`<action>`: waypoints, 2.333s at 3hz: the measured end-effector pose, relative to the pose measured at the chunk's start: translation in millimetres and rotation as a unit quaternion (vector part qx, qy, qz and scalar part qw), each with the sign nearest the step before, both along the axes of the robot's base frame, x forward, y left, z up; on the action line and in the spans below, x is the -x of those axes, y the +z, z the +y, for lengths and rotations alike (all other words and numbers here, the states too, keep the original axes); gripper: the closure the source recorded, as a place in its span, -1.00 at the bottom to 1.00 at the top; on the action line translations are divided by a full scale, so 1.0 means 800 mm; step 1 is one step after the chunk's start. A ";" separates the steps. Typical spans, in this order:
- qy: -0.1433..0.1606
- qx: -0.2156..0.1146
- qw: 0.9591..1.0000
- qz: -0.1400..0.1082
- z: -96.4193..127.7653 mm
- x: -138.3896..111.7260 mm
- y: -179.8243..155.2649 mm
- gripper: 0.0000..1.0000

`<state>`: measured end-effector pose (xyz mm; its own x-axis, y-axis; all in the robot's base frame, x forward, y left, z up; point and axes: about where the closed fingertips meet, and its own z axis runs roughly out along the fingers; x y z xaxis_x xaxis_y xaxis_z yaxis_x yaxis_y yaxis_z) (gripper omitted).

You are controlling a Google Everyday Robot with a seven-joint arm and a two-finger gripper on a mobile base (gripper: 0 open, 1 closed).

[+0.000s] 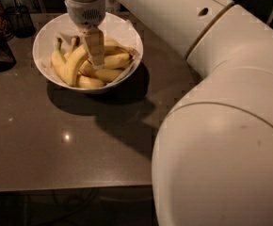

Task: Pick banana from white bowl

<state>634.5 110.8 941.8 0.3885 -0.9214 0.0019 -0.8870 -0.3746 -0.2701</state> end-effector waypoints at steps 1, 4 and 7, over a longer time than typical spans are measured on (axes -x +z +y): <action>0.009 0.007 1.000 0.003 0.008 -0.002 -0.009 -0.56; 0.028 0.031 0.999 0.009 0.013 -0.004 -0.036 -0.18; 0.027 0.013 1.000 -0.003 0.019 -0.009 -0.034 1.00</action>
Offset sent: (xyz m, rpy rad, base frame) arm -0.0086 0.0023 -0.0239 -0.0975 0.0678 0.0451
